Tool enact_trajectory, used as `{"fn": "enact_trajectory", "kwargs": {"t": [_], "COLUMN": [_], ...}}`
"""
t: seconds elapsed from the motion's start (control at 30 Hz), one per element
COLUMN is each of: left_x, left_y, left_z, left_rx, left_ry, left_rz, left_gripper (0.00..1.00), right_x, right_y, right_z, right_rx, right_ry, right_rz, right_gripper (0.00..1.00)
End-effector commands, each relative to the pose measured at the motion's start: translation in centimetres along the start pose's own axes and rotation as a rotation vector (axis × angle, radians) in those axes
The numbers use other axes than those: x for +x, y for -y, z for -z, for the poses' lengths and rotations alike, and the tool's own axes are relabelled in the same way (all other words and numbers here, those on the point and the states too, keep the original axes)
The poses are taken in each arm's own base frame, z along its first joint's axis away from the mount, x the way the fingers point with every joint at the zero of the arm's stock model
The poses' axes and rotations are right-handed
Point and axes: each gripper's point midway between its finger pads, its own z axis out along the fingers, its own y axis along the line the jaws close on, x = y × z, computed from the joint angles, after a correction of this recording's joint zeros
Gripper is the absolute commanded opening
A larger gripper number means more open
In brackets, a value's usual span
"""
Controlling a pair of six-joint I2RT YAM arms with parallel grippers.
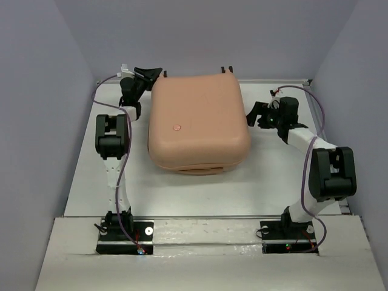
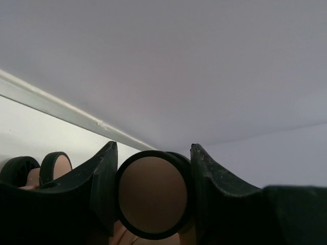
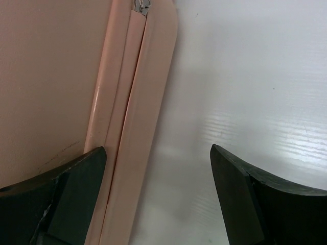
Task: Pack the luggage
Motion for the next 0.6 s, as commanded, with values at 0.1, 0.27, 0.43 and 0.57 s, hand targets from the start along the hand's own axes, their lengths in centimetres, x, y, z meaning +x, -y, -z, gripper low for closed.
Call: {"fn": "enact_trajectory", "kwargs": {"t": [0.1, 0.27, 0.43, 0.57], "left_x": [0.1, -0.2, -1.3, -2.1], "left_y": [25.3, 27.6, 27.9, 22.9], "left_z": [3.9, 4.8, 4.0, 2.8], "left_rx": [0.485, 0.446, 0.331, 0.234], "left_ry": [-0.013, -0.011, -0.001, -0.029], "left_rz": [-0.239, -0.260, -0.315, -0.258], "left_gripper": [0.06, 0.06, 0.06, 0.06], "right_x": [-1.1, -1.7, -1.7, -1.4], "right_y": [-5.4, -5.2, -5.2, -4.7], "right_z": [1.3, 1.2, 0.9, 1.1], "right_rx": [-0.189, -0.168, -0.172, -0.144], "right_ry": [0.032, 0.048, 0.043, 0.040], "right_rz": [0.029, 0.025, 0.012, 0.007], "right_gripper": [0.90, 1.00, 1.00, 1.00]}}
